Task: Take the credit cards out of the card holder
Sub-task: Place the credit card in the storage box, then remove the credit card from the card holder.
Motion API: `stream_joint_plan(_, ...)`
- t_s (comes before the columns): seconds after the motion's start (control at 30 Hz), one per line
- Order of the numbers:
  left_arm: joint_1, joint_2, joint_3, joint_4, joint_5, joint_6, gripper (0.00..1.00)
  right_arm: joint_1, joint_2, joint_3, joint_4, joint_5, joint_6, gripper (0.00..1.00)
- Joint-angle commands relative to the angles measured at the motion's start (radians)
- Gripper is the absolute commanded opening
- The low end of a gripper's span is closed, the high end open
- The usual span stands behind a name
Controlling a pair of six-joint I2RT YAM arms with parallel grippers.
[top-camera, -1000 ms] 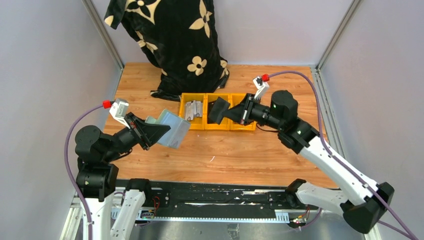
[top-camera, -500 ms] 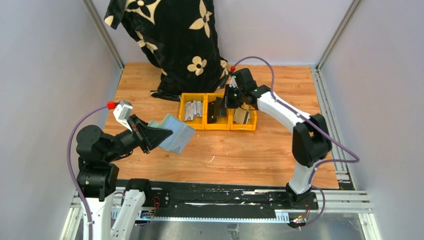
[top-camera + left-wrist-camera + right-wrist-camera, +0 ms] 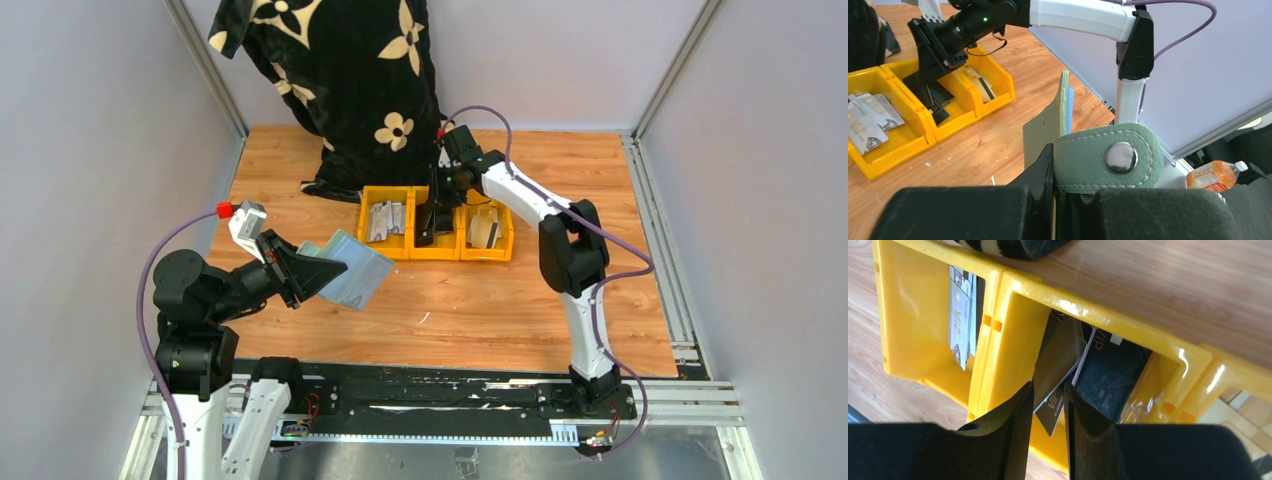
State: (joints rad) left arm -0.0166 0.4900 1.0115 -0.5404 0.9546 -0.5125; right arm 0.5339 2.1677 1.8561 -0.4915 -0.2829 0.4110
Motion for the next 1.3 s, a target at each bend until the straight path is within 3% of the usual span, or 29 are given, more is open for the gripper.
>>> stream_joint_plan(0.0,0.0,-0.003,0.026,0.08,0.044,-0.048,0.0,-0.001,-0.074,0.035,-0.08,0.056,-0.009,0.37)
stream_joint_plan(0.2,0.0,-0.024,0.03,0.192,0.11,-0.163,0.0,0.057,-0.417,-0.106,-0.032,0.025,-0.013,0.72)
stream_joint_plan(0.27,0.0,-0.028,0.028,0.263,0.127,-0.226,0.0,0.094,-0.564,-0.238,0.03,-0.042,-0.006,0.74)
stream_joint_plan(0.43,0.0,-0.029,0.031,0.4,0.181,-0.379,0.0,0.236,-0.943,-0.643,0.458,-0.298,0.078,0.76)
stream_joint_plan(0.5,0.0,-0.029,0.035,0.425,0.205,-0.411,0.0,0.328,-1.051,-0.747,0.571,-0.295,0.076,0.78)
stream_joint_plan(0.63,0.0,-0.039,0.048,0.423,0.242,-0.436,0.0,0.485,-1.164,-0.825,0.617,-0.232,0.039,0.8)
stream_joint_plan(0.8,0.0,-0.053,0.066,0.414,0.262,-0.446,0.0,0.626,-1.163,-0.847,0.643,-0.146,-0.025,0.79)
stream_joint_plan(1.0,0.0,-0.066,0.078,0.356,0.27,-0.414,0.0,0.729,-1.116,-0.815,0.654,-0.15,-0.082,0.65)
stream_joint_plan(1.27,0.0,-0.036,0.09,0.246,0.251,-0.314,0.0,0.778,-1.191,-0.862,0.688,-0.094,-0.106,0.43)
